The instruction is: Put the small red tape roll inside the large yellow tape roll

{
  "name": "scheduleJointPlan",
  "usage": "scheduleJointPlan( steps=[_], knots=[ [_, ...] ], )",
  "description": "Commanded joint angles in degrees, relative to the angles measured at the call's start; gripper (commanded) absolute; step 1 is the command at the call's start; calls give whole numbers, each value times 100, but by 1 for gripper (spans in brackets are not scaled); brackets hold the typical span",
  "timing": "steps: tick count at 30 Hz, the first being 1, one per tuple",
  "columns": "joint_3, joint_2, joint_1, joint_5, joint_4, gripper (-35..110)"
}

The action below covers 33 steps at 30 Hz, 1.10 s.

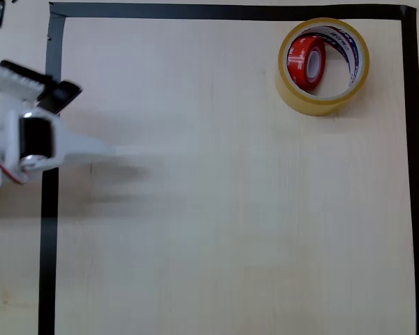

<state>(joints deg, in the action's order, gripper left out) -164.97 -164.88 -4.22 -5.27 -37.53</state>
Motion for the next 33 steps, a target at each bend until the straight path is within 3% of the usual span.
scheduleJointPlan(
  steps=[1, 5, 33],
  knots=[
    [-554, -1600, 167, -97, -642, 0],
    [-1257, -2619, 396, -88, -1151, 0],
    [-1318, -2619, 422, -44, -1345, 0]
  ],
)
